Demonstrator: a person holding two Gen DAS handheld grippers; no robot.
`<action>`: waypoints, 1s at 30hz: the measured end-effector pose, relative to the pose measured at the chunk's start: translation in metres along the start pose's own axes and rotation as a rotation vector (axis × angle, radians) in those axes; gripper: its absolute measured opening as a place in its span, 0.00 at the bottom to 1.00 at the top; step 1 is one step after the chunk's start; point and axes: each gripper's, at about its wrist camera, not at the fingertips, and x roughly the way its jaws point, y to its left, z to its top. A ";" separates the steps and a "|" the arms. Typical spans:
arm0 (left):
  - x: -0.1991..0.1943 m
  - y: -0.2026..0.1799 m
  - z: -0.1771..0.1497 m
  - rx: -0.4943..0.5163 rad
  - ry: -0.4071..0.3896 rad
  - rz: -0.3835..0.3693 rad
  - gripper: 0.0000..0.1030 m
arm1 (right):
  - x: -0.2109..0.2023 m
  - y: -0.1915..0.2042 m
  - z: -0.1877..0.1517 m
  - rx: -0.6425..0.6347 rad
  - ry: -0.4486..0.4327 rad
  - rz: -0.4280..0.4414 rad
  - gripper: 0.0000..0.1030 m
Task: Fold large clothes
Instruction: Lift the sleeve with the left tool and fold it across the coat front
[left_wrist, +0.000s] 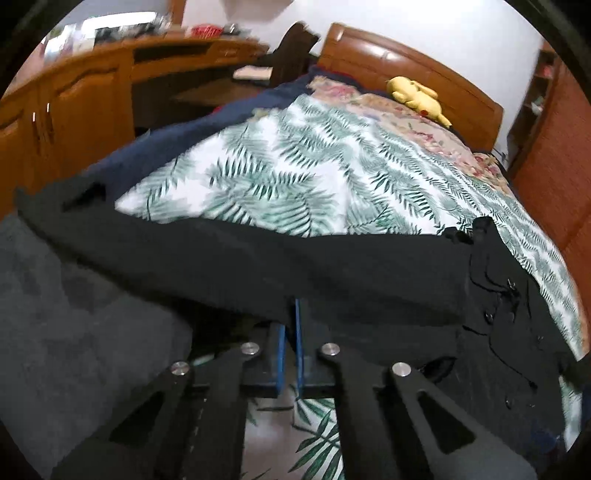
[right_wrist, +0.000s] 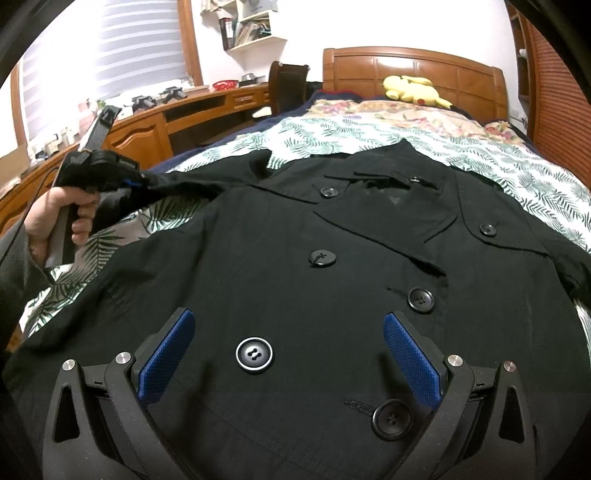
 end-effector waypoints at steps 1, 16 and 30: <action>-0.004 -0.006 0.001 0.016 -0.013 -0.001 0.00 | 0.000 0.000 0.000 -0.001 0.000 0.000 1.00; -0.093 -0.174 -0.031 0.401 0.026 -0.158 0.00 | -0.004 -0.003 0.002 0.029 -0.017 0.001 1.00; -0.131 -0.137 -0.078 0.472 0.059 -0.078 0.28 | -0.009 -0.004 0.003 0.030 -0.043 -0.008 1.00</action>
